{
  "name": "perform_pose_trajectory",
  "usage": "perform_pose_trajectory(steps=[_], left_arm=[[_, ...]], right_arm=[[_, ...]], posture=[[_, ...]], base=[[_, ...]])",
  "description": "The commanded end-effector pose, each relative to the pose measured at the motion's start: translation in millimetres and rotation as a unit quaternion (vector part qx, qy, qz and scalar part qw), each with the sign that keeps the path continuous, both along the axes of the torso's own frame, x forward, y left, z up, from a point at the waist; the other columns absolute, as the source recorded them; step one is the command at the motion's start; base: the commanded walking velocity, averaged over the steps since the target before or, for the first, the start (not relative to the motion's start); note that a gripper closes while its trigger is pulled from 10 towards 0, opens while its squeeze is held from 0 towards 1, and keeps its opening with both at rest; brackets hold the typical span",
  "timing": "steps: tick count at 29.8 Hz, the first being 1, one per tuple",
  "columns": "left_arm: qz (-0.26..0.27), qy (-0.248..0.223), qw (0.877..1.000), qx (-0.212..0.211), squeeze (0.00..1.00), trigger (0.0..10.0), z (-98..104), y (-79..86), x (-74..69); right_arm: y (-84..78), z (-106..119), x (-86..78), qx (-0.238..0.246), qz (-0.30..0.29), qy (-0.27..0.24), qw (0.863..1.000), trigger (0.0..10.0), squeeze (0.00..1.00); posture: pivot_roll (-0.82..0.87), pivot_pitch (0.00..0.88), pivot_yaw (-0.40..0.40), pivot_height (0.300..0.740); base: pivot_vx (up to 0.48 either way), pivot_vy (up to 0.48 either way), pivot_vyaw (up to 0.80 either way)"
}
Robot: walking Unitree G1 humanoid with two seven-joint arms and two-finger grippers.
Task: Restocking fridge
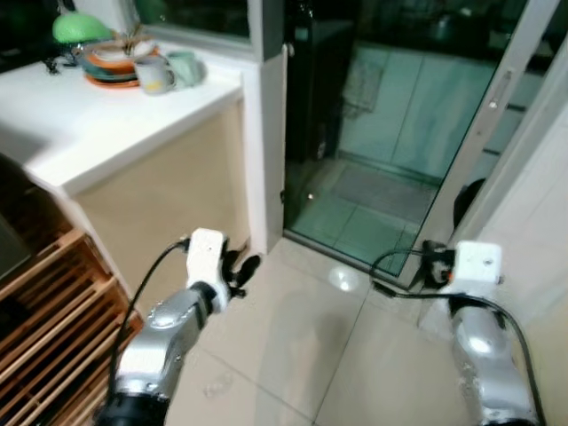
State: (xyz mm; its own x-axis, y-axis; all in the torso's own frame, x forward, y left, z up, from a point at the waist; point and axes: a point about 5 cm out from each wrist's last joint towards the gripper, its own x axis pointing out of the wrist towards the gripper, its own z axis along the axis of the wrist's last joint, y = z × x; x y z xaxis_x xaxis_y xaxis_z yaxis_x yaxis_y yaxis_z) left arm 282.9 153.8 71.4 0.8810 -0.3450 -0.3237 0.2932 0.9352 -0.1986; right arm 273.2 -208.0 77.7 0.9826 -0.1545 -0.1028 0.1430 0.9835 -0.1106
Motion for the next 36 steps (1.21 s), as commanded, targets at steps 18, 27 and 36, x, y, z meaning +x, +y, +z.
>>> perform_pose_trajectory(steps=[18, 27, 36], left_arm=[[-0.007, -0.032, 0.999, 0.003, 0.00, 10.0, 14, -9.9, -0.6], [0.004, -0.027, 1.000, -0.011, 0.00, 10.0, 10, 1.5, -28.2], [-0.010, -0.033, 0.999, 0.012, 0.00, 10.0, 23, 1.2, -38.7]], right_arm=[[-5.4, -4, -2.5, -0.005, -0.009, 0.009, 1.000, 10.0, 0.09], [1.1, -2, -14.8, 0.038, 0.032, 0.005, 0.999, 10.0, 0.09], [2.4, -2, -22.7, 0.060, 0.038, 0.019, 0.997, 10.0, 0.09]], posture=[[-0.16, 0.000, 0.053, 0.736], [-0.15, 0.000, 0.044, 0.736], [-0.15, 0.000, 0.049, 0.736]], base=[[0.317, 0.198, -0.59], [0.000, 0.000, 0.00], [0.000, 0.000, 0.00]])
